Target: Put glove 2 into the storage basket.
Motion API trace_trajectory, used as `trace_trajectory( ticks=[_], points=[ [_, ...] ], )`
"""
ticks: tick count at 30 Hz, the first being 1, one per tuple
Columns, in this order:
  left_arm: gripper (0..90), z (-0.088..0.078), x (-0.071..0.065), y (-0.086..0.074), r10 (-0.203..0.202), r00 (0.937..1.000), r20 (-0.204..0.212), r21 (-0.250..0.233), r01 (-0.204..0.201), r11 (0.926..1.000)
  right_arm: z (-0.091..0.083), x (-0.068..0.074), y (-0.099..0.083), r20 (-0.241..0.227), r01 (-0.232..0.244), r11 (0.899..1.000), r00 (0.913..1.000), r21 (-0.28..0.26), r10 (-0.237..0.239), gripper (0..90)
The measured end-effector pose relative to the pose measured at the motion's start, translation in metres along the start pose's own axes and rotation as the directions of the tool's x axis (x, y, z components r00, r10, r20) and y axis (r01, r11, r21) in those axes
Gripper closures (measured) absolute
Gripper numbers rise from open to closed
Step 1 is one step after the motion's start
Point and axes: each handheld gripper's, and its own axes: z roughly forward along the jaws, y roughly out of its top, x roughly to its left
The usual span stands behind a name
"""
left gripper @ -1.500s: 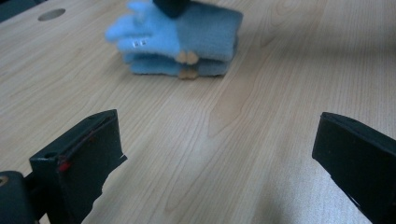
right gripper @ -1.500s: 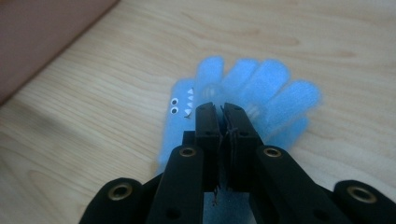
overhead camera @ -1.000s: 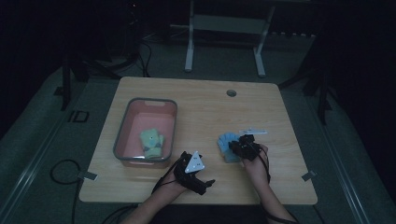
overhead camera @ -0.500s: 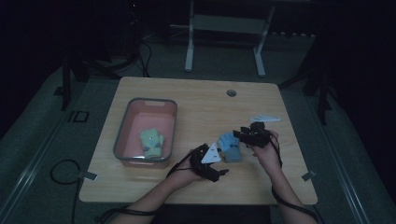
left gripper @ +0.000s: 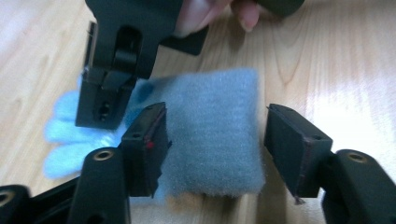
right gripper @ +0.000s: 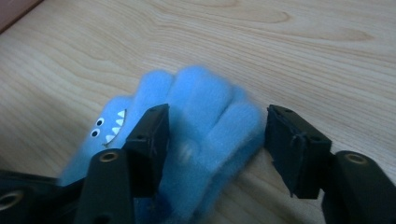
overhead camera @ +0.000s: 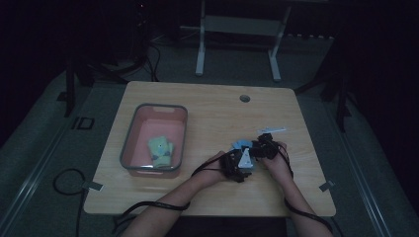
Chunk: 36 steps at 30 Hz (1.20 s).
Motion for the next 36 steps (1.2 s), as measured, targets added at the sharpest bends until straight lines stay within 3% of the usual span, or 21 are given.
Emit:
trace_trajectory(
  ticks=[4, 5, 6, 8, 11, 14, 21, 28, 32, 33, 36],
  points=[
    [60.3, 0.000, 0.002, -0.001, -0.003, 0.9999, -0.013, 0.004, 0.003, 1.0000, -0.001, -0.001, -0.002, -0.036, 0.030, 1.000, 0.9989, -0.007, -0.030, 55.1],
    [65.5, -0.001, 0.001, -0.001, 0.004, 0.9997, -0.022, -0.004, -0.004, 1.0000, -0.001, -0.002, -0.002, -0.061, 0.028, 1.000, 0.9978, -0.005, -0.028, 66.1],
    [69.7, -0.002, 0.001, 0.000, 0.000, 0.9996, -0.029, -0.006, -0.001, 1.0000, -0.001, -0.002, -0.002, -0.084, 0.019, 1.000, 0.9963, 0.003, -0.019, 69.3],
    [73.0, -0.005, 0.001, 0.001, 0.002, 0.9996, -0.029, 0.002, -0.002, 1.0000, -0.002, 0.001, -0.002, -0.076, 0.042, 0.999, 0.9963, 0.001, -0.042, 76.0],
    [74.7, -0.013, 0.000, 0.003, 0.003, 0.9996, -0.026, 0.015, -0.003, 0.9999, -0.006, 0.006, 0.000, -0.087, 0.065, 0.998, 0.9940, -0.019, -0.066, 78.2],
    [75.2, -0.024, 0.001, 0.006, -0.005, 0.9999, -0.014, 0.015, 0.005, 0.9999, -0.012, 0.010, 0.004, -0.129, 0.052, 0.998, 0.9900, -0.036, -0.056, 79.0],
    [75.6, -0.058, 0.001, 0.015, 0.028, 0.9992, -0.030, 0.015, -0.028, 0.9995, -0.030, 0.022, 0.017, -0.178, 0.089, 0.993, 0.9787, -0.083, -0.102, 79.5],
    [75.8, -0.093, 0.008, 0.020, 0.047, 0.9981, -0.040, 0.017, -0.047, 0.9988, -0.048, 0.039, 0.039, -0.251, 0.096, 0.984, 0.9590, -0.149, -0.131, 79.6],
    [75.9, -0.104, 0.011, 0.019, 0.059, 0.9974, -0.042, 0.027, -0.058, 0.9979, -0.050, 0.045, 0.045, -0.259, 0.110, 0.982, 0.9546, -0.153, -0.147, 79.7],
    [76.0, -0.112, 0.012, 0.017, 0.070, 0.9966, -0.043, 0.038, -0.069, 0.9969, -0.051, 0.052, 0.051, -0.272, 0.123, 0.980, 0.9483, -0.158, -0.163, 79.8],
    [76.1, -0.119, 0.012, 0.015, 0.080, 0.9956, -0.050, 0.053, -0.077, 0.9956, -0.049, 0.059, 0.058, -0.286, 0.130, 0.979, 0.9428, -0.159, -0.172, 79.8]
  ],
)
